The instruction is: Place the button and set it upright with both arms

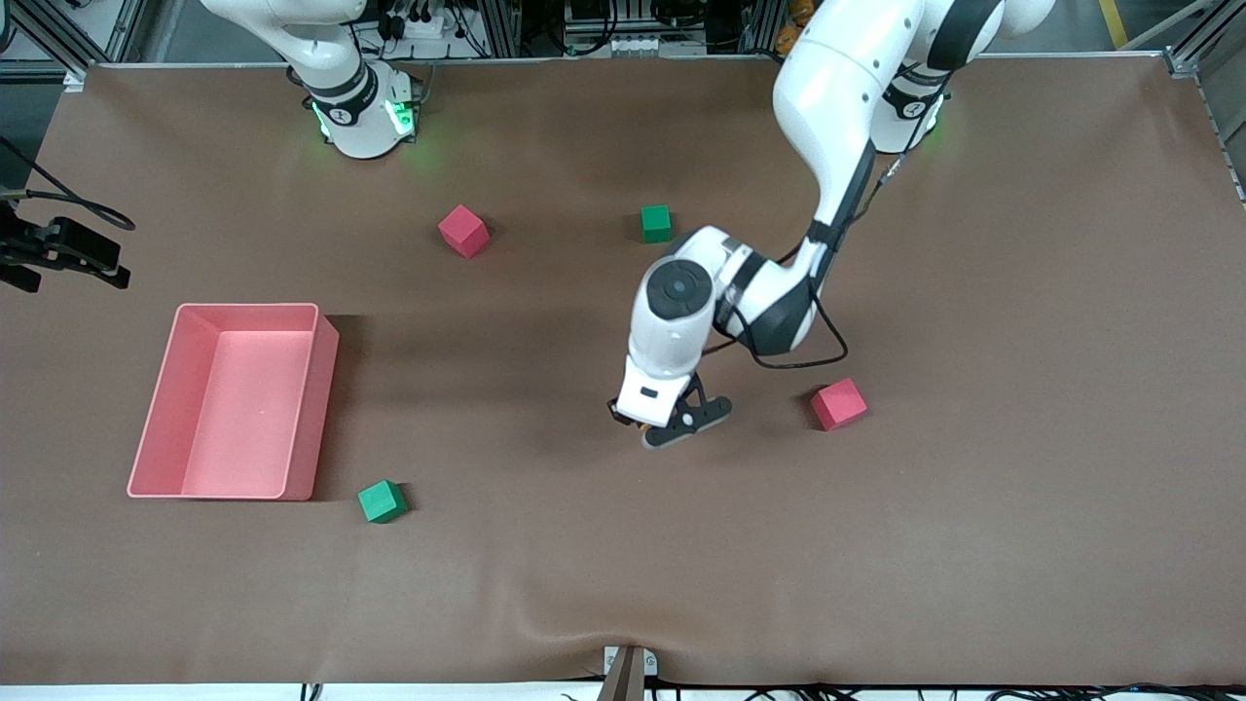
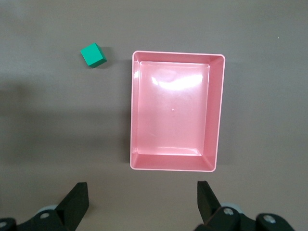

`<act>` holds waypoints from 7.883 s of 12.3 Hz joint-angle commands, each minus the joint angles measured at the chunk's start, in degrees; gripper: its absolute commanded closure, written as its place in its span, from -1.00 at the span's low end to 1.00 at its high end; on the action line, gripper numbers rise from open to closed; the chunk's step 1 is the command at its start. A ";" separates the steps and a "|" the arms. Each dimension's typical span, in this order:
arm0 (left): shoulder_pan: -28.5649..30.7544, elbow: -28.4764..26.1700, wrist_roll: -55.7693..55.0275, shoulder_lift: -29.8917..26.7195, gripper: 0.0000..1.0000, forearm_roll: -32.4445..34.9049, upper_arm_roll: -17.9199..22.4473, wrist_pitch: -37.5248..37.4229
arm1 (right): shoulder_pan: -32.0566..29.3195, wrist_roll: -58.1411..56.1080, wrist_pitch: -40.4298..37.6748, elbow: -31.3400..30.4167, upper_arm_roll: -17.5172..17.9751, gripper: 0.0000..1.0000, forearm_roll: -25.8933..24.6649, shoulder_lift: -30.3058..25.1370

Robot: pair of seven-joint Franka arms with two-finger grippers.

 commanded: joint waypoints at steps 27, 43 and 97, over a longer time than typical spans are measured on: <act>-36.50 -1.70 -66.33 15.25 1.00 54.07 10.80 -29.89 | 1.89 7.96 -1.21 -1.13 0.05 -1.00 3.28 -1.06; -36.50 -1.26 -67.04 15.78 -0.15 53.90 10.63 -29.63 | 0.92 8.40 -0.69 0.28 -0.21 -1.00 2.50 -0.36; 47.17 -21.63 47.23 -57.67 -1.00 -6.31 -18.64 -43.05 | 0.13 4.36 -8.22 1.42 -3.20 -1.00 2.32 -1.15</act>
